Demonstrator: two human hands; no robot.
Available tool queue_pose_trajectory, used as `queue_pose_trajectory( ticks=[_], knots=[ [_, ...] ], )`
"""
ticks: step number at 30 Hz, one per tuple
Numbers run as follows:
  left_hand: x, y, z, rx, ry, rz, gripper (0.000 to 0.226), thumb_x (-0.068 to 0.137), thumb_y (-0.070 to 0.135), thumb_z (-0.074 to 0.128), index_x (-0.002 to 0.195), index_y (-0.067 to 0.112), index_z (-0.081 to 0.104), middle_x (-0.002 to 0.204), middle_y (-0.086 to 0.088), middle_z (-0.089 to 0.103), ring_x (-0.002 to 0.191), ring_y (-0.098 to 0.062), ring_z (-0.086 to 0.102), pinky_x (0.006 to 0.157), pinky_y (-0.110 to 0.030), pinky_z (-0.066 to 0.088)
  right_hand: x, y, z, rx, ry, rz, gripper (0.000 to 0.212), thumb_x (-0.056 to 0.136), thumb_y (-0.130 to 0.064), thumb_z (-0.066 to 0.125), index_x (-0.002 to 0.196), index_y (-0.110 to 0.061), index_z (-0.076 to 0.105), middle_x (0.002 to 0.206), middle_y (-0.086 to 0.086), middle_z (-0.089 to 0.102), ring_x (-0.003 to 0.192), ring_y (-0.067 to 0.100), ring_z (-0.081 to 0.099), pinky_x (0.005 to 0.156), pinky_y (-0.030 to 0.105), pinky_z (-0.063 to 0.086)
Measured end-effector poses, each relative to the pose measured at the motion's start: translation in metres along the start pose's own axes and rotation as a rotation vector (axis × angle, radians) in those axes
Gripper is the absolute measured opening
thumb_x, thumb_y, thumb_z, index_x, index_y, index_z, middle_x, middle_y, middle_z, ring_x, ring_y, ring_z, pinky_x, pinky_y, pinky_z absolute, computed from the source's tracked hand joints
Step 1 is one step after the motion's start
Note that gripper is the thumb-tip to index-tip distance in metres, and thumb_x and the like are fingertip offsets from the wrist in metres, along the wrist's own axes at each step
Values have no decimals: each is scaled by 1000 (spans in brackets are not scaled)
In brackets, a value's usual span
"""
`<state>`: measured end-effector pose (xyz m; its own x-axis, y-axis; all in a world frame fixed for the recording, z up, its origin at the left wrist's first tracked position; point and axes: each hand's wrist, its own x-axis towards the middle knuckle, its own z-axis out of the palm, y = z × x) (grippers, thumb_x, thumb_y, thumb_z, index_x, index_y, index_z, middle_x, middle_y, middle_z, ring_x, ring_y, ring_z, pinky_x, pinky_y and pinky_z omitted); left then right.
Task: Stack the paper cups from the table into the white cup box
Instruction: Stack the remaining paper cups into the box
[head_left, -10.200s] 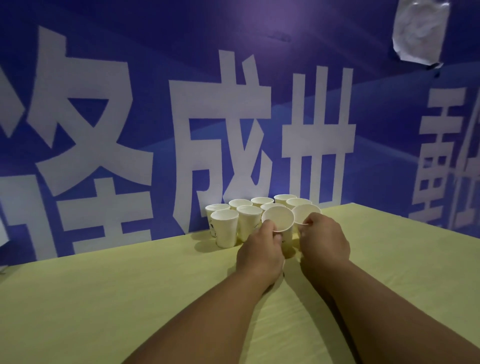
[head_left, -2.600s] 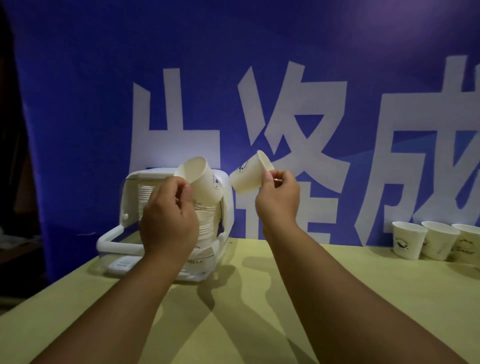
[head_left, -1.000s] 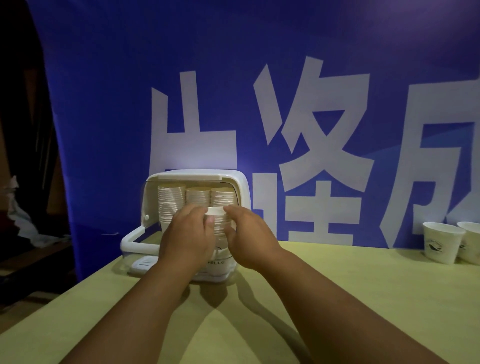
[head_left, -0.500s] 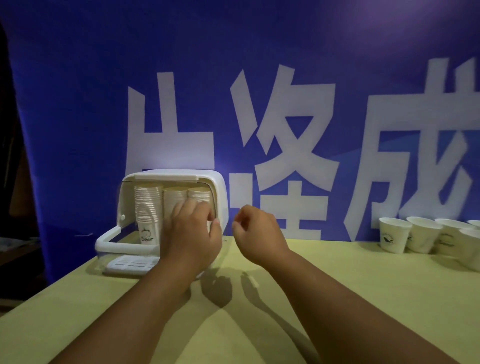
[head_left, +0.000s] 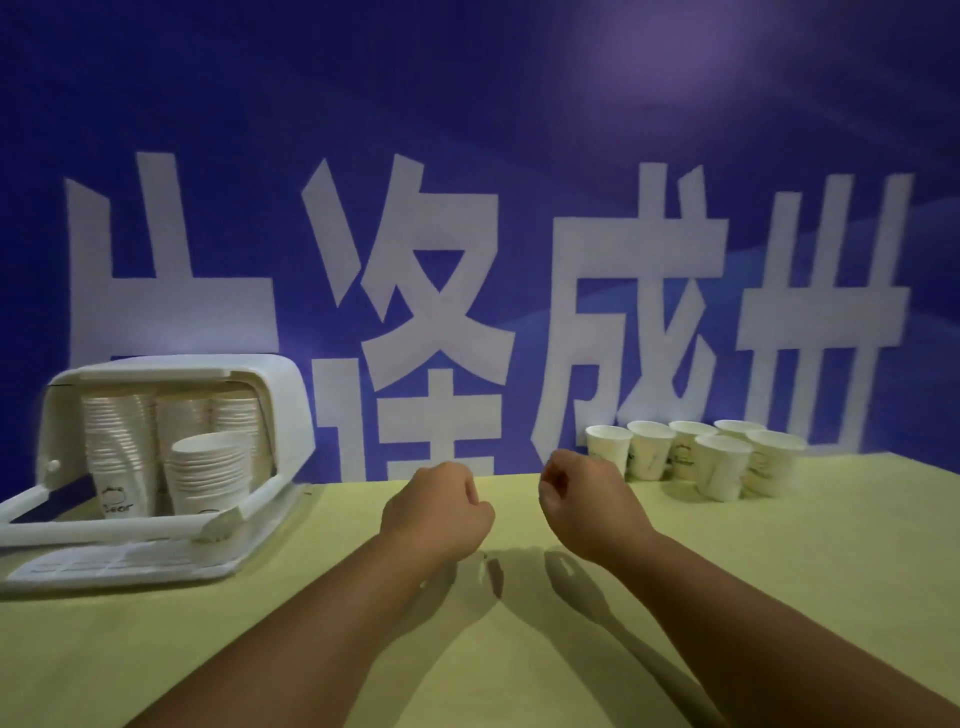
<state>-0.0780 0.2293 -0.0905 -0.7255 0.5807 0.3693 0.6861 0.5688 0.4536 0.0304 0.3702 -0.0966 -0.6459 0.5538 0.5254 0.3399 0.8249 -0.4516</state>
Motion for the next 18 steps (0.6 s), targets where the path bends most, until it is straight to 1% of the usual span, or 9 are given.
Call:
queue_pose_trajectory(
  ticks=[2, 4, 7, 9, 11, 13, 15, 16, 18],
  knots=[
    [4, 21, 20, -25, -31, 17, 11, 92, 35, 65, 87, 28, 58, 84, 5, 63, 75, -13, 62, 66, -30, 54, -3, 32, -14, -9, 7, 49, 2, 96, -30, 61, 96, -28, 62, 85, -12, 63, 75, 7, 60, 64, 17, 51],
    [7, 42, 40, -56, -71, 32, 9, 91, 34, 65, 87, 29, 59, 85, 6, 64, 76, -13, 63, 69, -31, 57, -4, 64, -26, -20, 12, 96, 1, 95, -31, 62, 96, -30, 63, 85, -15, 62, 74, 6, 60, 65, 16, 50],
    [12, 76, 70, -131, -128, 50, 7, 88, 32, 67, 85, 29, 61, 85, 7, 65, 78, -14, 64, 76, -35, 60, 0, 111, -43, -66, 34, 169, 4, 94, -29, 64, 92, -32, 63, 83, -15, 64, 74, 6, 62, 72, 22, 57],
    [15, 98, 89, -190, -153, 49, 6, 88, 28, 66, 85, 27, 61, 86, 6, 65, 80, -14, 63, 74, -34, 57, 3, 140, -55, -90, 66, 205, 6, 94, -29, 64, 90, -32, 63, 86, -15, 65, 74, 7, 62, 72, 24, 58],
    [19, 119, 106, -248, -165, 27, 4, 87, 25, 65, 86, 25, 61, 88, 4, 65, 81, -15, 63, 73, -33, 54, 9, 167, -68, -117, 107, 223, 3, 94, -29, 64, 94, -31, 64, 93, -14, 66, 77, 7, 64, 72, 27, 60],
    [25, 137, 124, -288, -178, 19, 5, 87, 24, 65, 89, 25, 60, 90, 5, 64, 83, -16, 62, 77, -34, 57, 18, 193, -78, -122, 136, 271, 8, 94, -28, 65, 102, -26, 66, 97, -10, 67, 78, 9, 64, 73, 28, 60],
    [31, 156, 142, -323, -207, 31, 14, 88, 23, 67, 99, 26, 58, 97, 5, 62, 87, -15, 62, 78, -33, 57, 30, 213, -85, -88, 173, 336, 17, 92, -24, 67, 109, -22, 65, 99, -6, 68, 79, 12, 64, 72, 27, 60],
    [34, 165, 151, -339, -225, 33, 23, 89, 22, 68, 108, 26, 57, 105, 5, 61, 91, -15, 61, 78, -31, 55, 34, 219, -86, -42, 203, 365, 26, 90, -21, 70, 115, -22, 63, 102, -4, 68, 79, 13, 64, 69, 25, 59],
    [41, 184, 168, -362, -242, 29, 49, 88, 21, 70, 132, 27, 49, 128, 3, 54, 106, -18, 59, 84, -29, 53, 37, 232, -84, 119, 245, 403, 53, 86, -14, 74, 130, -29, 49, 109, -3, 63, 85, 16, 64, 62, 21, 56]
  ],
)
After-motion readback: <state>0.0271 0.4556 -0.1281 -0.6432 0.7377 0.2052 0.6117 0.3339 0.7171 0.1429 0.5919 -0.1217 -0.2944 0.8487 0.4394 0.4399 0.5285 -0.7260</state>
